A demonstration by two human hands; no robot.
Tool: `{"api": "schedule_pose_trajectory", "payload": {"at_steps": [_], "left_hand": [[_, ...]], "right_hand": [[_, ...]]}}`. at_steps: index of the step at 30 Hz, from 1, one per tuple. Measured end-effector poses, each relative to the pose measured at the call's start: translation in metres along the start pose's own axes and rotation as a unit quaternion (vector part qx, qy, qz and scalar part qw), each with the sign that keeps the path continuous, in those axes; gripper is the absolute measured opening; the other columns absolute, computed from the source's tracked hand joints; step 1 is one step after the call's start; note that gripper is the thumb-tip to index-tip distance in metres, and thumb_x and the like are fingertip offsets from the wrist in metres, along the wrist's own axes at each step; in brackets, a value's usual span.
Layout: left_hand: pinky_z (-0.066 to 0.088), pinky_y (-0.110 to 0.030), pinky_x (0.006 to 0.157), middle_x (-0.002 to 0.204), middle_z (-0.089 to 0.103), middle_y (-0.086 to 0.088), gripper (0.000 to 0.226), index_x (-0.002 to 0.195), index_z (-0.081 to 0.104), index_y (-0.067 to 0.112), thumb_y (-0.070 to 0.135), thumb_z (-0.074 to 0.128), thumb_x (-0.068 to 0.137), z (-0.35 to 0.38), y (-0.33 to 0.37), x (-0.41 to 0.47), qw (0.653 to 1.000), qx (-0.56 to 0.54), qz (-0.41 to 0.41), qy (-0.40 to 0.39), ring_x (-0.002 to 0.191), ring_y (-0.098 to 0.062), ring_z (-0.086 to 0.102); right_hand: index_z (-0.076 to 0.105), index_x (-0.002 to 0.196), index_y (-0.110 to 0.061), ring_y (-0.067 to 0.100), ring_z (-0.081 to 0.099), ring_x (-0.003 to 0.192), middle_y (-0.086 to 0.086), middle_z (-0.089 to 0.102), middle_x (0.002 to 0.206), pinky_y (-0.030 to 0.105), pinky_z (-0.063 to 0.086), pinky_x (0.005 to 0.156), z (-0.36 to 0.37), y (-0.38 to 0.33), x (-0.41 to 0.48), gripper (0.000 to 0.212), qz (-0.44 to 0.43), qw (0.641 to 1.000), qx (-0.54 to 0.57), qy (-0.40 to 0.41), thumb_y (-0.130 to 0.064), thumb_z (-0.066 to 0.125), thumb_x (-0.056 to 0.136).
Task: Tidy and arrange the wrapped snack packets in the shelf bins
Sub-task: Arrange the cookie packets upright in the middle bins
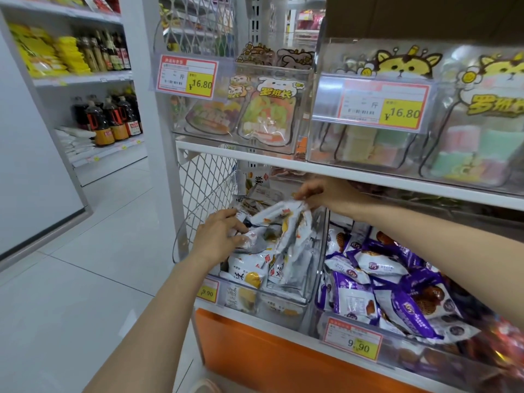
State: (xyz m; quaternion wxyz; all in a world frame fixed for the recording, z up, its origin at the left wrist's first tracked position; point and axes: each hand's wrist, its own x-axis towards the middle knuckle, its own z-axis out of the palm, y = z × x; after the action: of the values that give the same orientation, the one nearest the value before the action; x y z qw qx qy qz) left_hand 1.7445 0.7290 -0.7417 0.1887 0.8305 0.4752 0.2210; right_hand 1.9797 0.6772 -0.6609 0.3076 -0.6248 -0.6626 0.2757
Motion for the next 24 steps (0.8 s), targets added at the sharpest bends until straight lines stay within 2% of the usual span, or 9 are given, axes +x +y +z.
{"api": "schedule_pose_trajectory", "payload": {"at_steps": [3, 5, 9, 11, 13, 16, 18, 21, 24], "left_hand": [[0.032, -0.029, 0.101, 0.133, 0.049, -0.002, 0.018, 0.106, 0.066, 0.016, 0.017, 0.062, 0.089, -0.005, -0.006, -0.003, 0.995, -0.09, -0.012, 0.044, 0.124, -0.02, 0.044], [0.039, -0.031, 0.096, 0.119, 0.054, -0.003, 0.013, 0.102, 0.066, 0.016, 0.016, 0.06, 0.09, -0.007, -0.008, -0.005, 0.99, -0.11, -0.017, 0.081, 0.113, -0.021, 0.052], [0.04, -0.026, 0.084, 0.109, 0.058, -0.002, 0.011, 0.099, 0.066, 0.015, 0.018, 0.059, 0.09, -0.01, 0.0, -0.009, 0.985, -0.137, 0.001, 0.104, 0.1, -0.015, 0.054], [0.038, -0.027, 0.088, 0.114, 0.057, -0.004, 0.018, 0.104, 0.065, 0.015, 0.024, 0.06, 0.09, -0.01, 0.003, -0.008, 0.987, -0.107, 0.015, 0.117, 0.106, -0.018, 0.051], [0.034, -0.03, 0.096, 0.128, 0.051, -0.006, 0.033, 0.119, 0.059, 0.016, 0.029, 0.061, 0.089, -0.008, 0.002, -0.006, 0.99, -0.042, -0.011, 0.136, 0.121, -0.024, 0.042], [0.025, -0.035, 0.109, 0.148, 0.03, -0.011, 0.06, 0.14, 0.038, 0.02, 0.035, 0.062, 0.088, -0.004, -0.004, -0.007, 0.995, -0.008, -0.079, 0.064, 0.136, -0.028, 0.024], [0.024, -0.035, 0.11, 0.151, 0.025, -0.008, 0.063, 0.144, 0.032, 0.025, 0.041, 0.058, 0.089, 0.001, -0.005, -0.01, 0.997, 0.039, -0.07, -0.017, 0.138, -0.026, 0.021], [0.03, -0.028, 0.103, 0.144, 0.037, -0.003, 0.052, 0.138, 0.041, 0.028, 0.044, 0.055, 0.09, -0.002, -0.005, -0.014, 0.996, 0.065, -0.03, -0.056, 0.132, -0.022, 0.031], [0.033, -0.027, 0.101, 0.138, 0.045, 0.001, 0.046, 0.132, 0.047, 0.031, 0.045, 0.056, 0.089, -0.008, -0.006, -0.021, 0.994, 0.076, 0.007, -0.083, 0.128, -0.019, 0.037]], "right_hand": [[0.071, 0.089, -0.015, 0.005, 0.059, 0.071, -0.004, 0.064, 0.078, 0.01, 0.047, 0.062, 0.009, 0.002, -0.003, 0.023, 0.016, 0.994, -0.087, -0.067, 0.006, 0.062, 0.082], [0.071, 0.096, -0.016, 0.012, 0.063, 0.079, 0.0, 0.067, 0.085, 0.013, 0.05, 0.07, 0.016, 0.008, -0.003, 0.022, 0.026, 0.985, -0.134, -0.108, 0.001, 0.063, 0.084], [0.065, 0.113, -0.019, 0.009, 0.061, 0.088, 0.003, 0.067, 0.1, 0.017, 0.046, 0.08, 0.02, 0.011, -0.002, 0.028, 0.028, 0.98, -0.174, -0.092, -0.009, 0.063, 0.087], [0.064, 0.113, -0.022, 0.012, 0.06, 0.094, 0.0, 0.066, 0.102, 0.023, 0.046, 0.087, 0.019, 0.012, 0.001, 0.027, 0.014, 0.978, -0.194, -0.074, -0.012, 0.064, 0.088], [0.064, 0.111, -0.024, 0.013, 0.06, 0.097, -0.003, 0.063, 0.101, 0.027, 0.047, 0.089, 0.018, 0.013, 0.004, 0.025, 0.007, 0.976, -0.206, -0.066, -0.013, 0.062, 0.089], [0.063, 0.112, -0.022, 0.014, 0.059, 0.099, -0.005, 0.06, 0.1, 0.026, 0.046, 0.088, 0.018, 0.016, 0.009, 0.025, 0.005, 0.974, -0.221, -0.054, -0.011, 0.059, 0.09], [0.062, 0.115, -0.022, 0.014, 0.057, 0.101, -0.005, 0.06, 0.105, 0.026, 0.046, 0.089, 0.021, 0.015, 0.012, 0.027, 0.001, 0.973, -0.225, -0.053, -0.011, 0.056, 0.091], [0.057, 0.123, -0.025, 0.016, 0.054, 0.103, 0.0, 0.057, 0.121, 0.03, 0.046, 0.09, 0.031, 0.014, 0.019, 0.034, -0.021, 0.966, -0.248, -0.061, -0.013, 0.055, 0.091], [0.046, 0.135, -0.034, 0.018, 0.041, 0.125, -0.002, 0.04, 0.143, 0.033, 0.038, 0.101, 0.044, 0.009, 0.032, 0.05, -0.065, 0.953, -0.285, -0.079, -0.017, 0.059, 0.089]]}}
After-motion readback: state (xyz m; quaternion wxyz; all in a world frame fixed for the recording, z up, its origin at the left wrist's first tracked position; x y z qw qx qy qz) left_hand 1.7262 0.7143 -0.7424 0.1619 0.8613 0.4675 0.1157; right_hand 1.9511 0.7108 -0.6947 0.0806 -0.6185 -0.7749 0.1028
